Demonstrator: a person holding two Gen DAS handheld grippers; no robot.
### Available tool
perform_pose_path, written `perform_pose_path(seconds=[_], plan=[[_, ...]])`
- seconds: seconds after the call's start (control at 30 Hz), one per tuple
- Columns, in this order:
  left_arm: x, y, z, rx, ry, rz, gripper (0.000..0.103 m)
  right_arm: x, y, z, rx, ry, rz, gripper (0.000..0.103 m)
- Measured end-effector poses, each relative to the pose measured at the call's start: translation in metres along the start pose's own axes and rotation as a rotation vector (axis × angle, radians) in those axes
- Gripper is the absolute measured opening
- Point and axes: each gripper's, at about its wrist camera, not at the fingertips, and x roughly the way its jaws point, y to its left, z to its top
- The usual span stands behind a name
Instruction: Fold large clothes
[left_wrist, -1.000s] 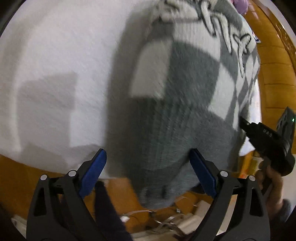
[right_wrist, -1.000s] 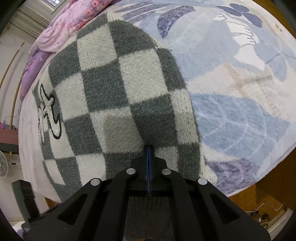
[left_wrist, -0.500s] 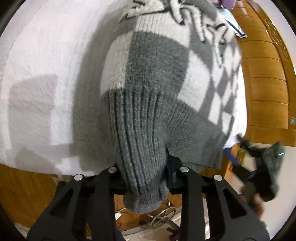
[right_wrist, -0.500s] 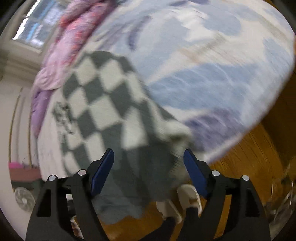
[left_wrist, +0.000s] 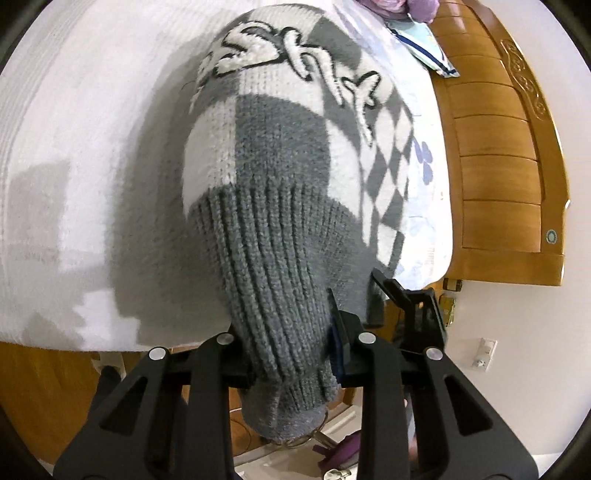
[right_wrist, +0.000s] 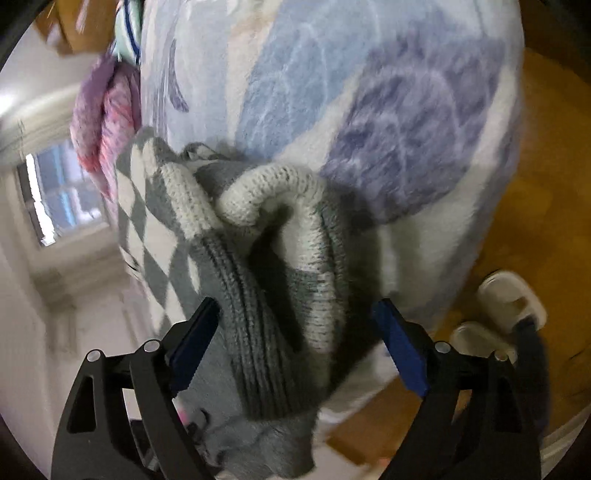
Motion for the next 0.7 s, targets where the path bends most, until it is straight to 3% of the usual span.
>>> perform_pose_path(seconds=[0.13, 0.3, 0.43, 0.57, 0.63, 0.7], plan=[[-0.005, 0.005, 0.001, -0.008, 0.003, -0.013, 0.028, 0.006, -0.003, 0.002, 0.025, -0.005, 0.04, 0.09], [-0.011, 0.012, 0.002, -0.032, 0.006, -0.031, 0.028, 0.009, 0.002, 0.0, 0.012, -0.007, -0.034, 0.092], [-0.011, 0.01, 0.005, -0.034, 0.011, -0.032, 0.028, -0.011, 0.004, -0.017, 0.007, -0.042, -0.124, 0.092], [-0.011, 0.01, 0.005, -0.053, 0.009, -0.039, 0.028, -0.001, -0.022, -0.034, 0.124, 0.014, -0.048, 0.092], [-0.011, 0.011, 0.005, -0.055, 0.013, -0.04, 0.028, 0.008, -0.032, -0.034, 0.199, 0.011, 0.062, 0.092], [-0.013, 0.01, 0.005, -0.053, 0.014, -0.042, 0.028, 0.017, -0.034, -0.034, 0.224, 0.02, 0.112, 0.093]])
